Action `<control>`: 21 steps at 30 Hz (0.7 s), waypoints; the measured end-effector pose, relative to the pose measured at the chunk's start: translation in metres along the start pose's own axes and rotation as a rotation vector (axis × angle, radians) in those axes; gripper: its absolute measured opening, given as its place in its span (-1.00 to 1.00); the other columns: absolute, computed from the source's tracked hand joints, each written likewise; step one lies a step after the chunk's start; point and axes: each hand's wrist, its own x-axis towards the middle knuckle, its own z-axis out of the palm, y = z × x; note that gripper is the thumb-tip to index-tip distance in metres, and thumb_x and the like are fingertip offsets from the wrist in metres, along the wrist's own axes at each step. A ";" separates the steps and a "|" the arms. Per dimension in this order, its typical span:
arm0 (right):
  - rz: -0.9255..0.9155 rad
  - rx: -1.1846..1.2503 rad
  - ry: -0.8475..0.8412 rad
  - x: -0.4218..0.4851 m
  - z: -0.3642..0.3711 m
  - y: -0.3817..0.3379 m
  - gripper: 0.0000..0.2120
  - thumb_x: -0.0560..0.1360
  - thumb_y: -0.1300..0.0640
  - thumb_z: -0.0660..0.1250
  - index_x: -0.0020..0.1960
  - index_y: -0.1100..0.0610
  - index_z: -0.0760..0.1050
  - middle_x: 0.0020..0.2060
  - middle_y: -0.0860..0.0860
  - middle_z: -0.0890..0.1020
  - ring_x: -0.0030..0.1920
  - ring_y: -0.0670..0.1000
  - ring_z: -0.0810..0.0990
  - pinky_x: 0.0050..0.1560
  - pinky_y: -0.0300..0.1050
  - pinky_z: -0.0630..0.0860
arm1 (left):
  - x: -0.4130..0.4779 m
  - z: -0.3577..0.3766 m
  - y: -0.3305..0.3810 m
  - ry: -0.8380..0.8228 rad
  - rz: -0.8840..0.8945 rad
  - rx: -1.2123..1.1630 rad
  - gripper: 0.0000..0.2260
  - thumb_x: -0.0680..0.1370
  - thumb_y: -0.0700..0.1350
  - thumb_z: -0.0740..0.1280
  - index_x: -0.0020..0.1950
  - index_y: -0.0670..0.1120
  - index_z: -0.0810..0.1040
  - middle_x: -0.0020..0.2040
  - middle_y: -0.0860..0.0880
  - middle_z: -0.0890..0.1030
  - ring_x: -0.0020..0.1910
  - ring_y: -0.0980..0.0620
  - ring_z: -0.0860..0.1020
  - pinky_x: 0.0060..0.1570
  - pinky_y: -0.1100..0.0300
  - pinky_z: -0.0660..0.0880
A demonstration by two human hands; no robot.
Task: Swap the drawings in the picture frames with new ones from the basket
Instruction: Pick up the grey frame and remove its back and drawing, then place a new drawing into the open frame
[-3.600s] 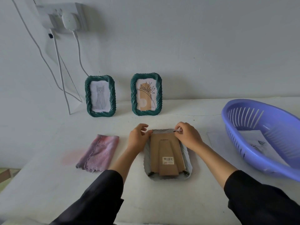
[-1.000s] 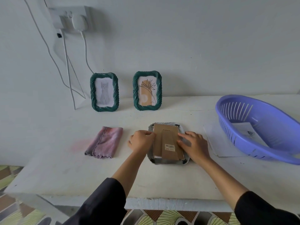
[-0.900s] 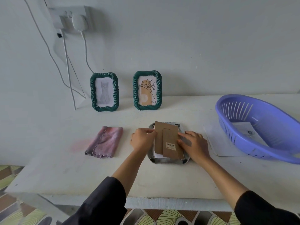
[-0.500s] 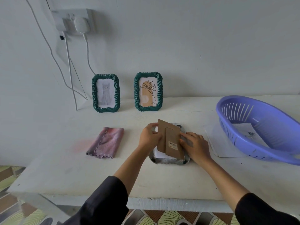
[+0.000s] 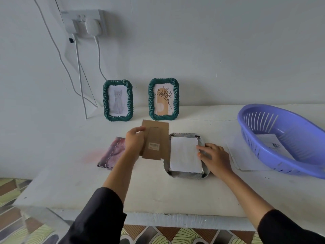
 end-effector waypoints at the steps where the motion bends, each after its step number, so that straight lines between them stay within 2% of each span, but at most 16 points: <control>1: 0.001 -0.003 0.000 0.000 0.000 0.000 -0.71 0.50 0.03 0.29 0.21 -0.11 0.53 0.29 -0.03 0.48 0.33 0.04 0.36 0.34 -0.03 0.27 | 0.003 -0.008 -0.004 0.020 -0.010 0.029 -0.69 0.54 -0.31 0.11 0.17 -0.12 0.55 0.04 -0.17 0.58 -0.16 -0.10 0.56 -0.14 0.14 0.60; 2: 0.001 -0.007 -0.001 0.000 0.000 0.000 -0.71 0.50 0.03 0.29 0.22 -0.11 0.53 0.30 -0.04 0.48 0.33 0.04 0.36 0.34 -0.04 0.26 | 0.005 -0.014 -0.009 0.023 -0.021 0.067 -0.69 0.55 -0.31 0.11 0.18 -0.13 0.55 0.07 -0.17 0.57 -0.07 -0.14 0.56 -0.03 0.08 0.59; 5: 0.001 -0.009 -0.004 0.000 0.000 0.000 -0.71 0.51 0.03 0.29 0.22 -0.11 0.53 0.30 -0.04 0.47 0.34 0.03 0.35 0.35 -0.05 0.25 | 0.002 -0.017 -0.022 -0.018 -0.053 0.197 -0.69 0.55 -0.31 0.10 0.21 -0.14 0.52 0.02 -0.13 0.54 -0.03 -0.15 0.55 -0.05 0.02 0.58; 7: -0.002 -0.013 -0.003 0.000 0.000 0.000 -0.71 0.51 0.04 0.29 0.22 -0.10 0.53 0.31 -0.03 0.47 0.34 0.04 0.36 0.35 -0.05 0.25 | 0.000 -0.012 -0.029 -0.035 -0.050 0.265 -0.68 0.55 -0.28 0.11 0.24 -0.12 0.52 0.13 -0.18 0.57 0.02 -0.19 0.58 0.03 -0.07 0.58; 11: -0.005 -0.020 -0.006 0.000 0.000 -0.001 -0.71 0.51 0.04 0.29 0.23 -0.10 0.52 0.31 -0.02 0.47 0.33 0.05 0.36 0.35 -0.04 0.25 | -0.002 -0.006 -0.031 -0.038 -0.027 0.491 -0.66 0.56 -0.19 0.09 0.28 -0.06 0.50 0.19 -0.14 0.57 0.06 -0.14 0.57 -0.12 0.09 0.55; 13: -0.004 -0.022 -0.006 0.000 0.000 0.000 -0.71 0.51 0.04 0.29 0.23 -0.10 0.53 0.31 -0.02 0.47 0.33 0.05 0.36 0.34 -0.06 0.25 | -0.004 -0.003 -0.030 0.036 0.021 0.671 -0.69 0.57 -0.16 0.12 0.25 -0.07 0.51 0.19 -0.14 0.57 0.12 -0.14 0.54 -0.06 0.08 0.51; 16: -0.002 -0.021 -0.006 0.000 0.000 0.000 -0.71 0.51 0.04 0.30 0.22 -0.10 0.53 0.30 -0.02 0.48 0.32 0.05 0.37 0.33 -0.07 0.27 | -0.009 0.005 -0.026 0.128 0.101 0.865 -0.69 0.56 -0.19 0.14 0.27 -0.11 0.49 0.27 -0.17 0.46 0.26 -0.17 0.41 0.12 -0.04 0.45; 18: -0.005 -0.022 -0.001 0.000 0.000 0.000 -0.71 0.50 0.04 0.30 0.22 -0.10 0.53 0.29 -0.02 0.49 0.31 0.05 0.38 0.33 -0.08 0.27 | -0.015 0.014 -0.023 0.105 0.195 0.913 -0.69 0.58 -0.20 0.13 0.29 -0.13 0.47 0.29 -0.17 0.43 0.28 -0.17 0.36 0.16 -0.02 0.41; 21: -0.010 -0.026 -0.001 0.000 0.000 0.000 -0.71 0.51 0.04 0.30 0.22 -0.10 0.53 0.28 -0.04 0.50 0.30 0.05 0.38 0.32 -0.09 0.29 | -0.024 0.036 -0.025 -0.032 0.375 0.904 -0.71 0.59 -0.10 0.12 0.22 -0.12 0.52 0.27 -0.14 0.46 0.24 -0.12 0.38 0.16 0.05 0.38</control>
